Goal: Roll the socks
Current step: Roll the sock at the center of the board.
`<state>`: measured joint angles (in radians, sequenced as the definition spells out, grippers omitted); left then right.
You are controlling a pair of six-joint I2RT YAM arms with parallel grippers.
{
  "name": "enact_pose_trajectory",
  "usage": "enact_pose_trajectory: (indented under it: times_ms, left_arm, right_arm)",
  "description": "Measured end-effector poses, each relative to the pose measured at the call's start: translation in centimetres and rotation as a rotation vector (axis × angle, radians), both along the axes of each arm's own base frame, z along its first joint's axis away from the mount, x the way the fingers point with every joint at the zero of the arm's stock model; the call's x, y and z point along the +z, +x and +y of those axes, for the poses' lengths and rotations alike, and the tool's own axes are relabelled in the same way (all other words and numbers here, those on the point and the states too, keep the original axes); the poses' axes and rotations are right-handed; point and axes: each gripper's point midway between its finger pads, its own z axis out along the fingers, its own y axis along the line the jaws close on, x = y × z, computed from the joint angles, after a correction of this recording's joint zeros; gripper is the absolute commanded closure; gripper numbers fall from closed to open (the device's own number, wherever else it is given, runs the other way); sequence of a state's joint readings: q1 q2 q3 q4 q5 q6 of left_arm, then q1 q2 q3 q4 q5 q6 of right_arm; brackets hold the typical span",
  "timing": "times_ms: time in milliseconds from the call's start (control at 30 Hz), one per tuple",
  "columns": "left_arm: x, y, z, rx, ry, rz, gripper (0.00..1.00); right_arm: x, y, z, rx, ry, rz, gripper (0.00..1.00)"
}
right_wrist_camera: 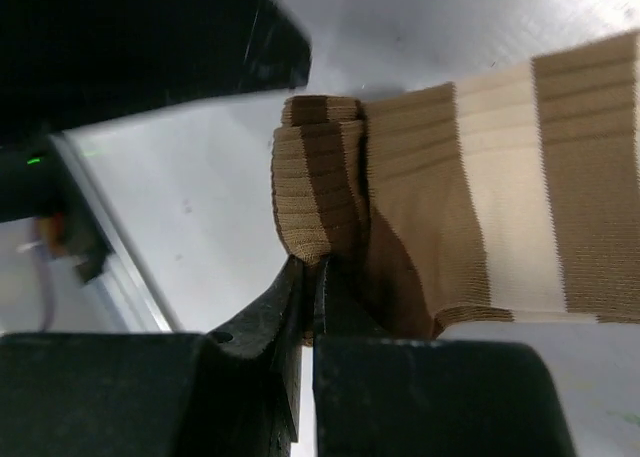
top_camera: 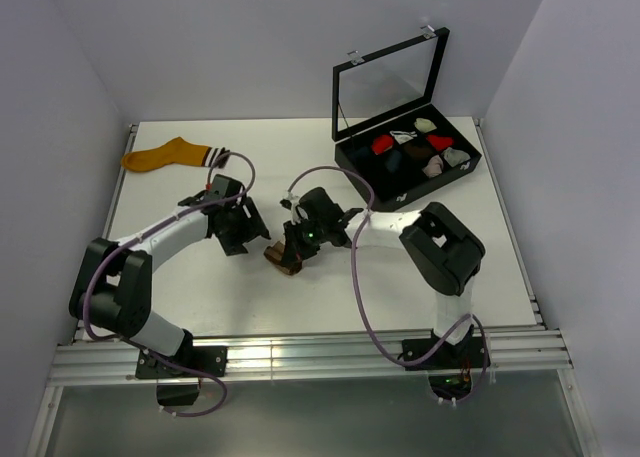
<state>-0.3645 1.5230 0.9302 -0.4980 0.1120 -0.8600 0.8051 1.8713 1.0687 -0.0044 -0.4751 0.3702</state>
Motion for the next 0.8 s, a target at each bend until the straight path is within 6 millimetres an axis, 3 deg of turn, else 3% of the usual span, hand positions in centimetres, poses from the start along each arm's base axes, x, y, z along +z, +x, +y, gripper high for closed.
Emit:
enact_pose_trajectory:
  times_ms: [267,433,567,667,800]
  left_arm:
    - [-1.8,-2.7,-1.7,-0.031,-0.029,0.054,0.32]
    - [-2.1,-2.8,-2.7,-0.042,-0.044,0.050,0.39]
    - [-3.4,-3.0,-3.1,-0.048,-0.034,0.084,0.49]
    - [-3.7,-2.8,-3.7,-0.055,-0.040,0.095,0.57]
    - [-3.8,-2.3,-4.1,-0.063,-0.030,0.111,0.61]
  right_arm:
    - [-0.3,0.1,-0.3,-0.002,0.091,0.224,0.98]
    - [-0.4,0.0,-0.2,0.005,0.112,0.274,0.97]
    - [-0.4,0.1,-0.2,-0.003,0.115,0.287,0.93]
    - [-0.5,0.2,-0.3,-0.009,0.111,0.285,0.87]
    - [-0.4,0.5,-0.7,-0.021,0.097,0.248,0.66]
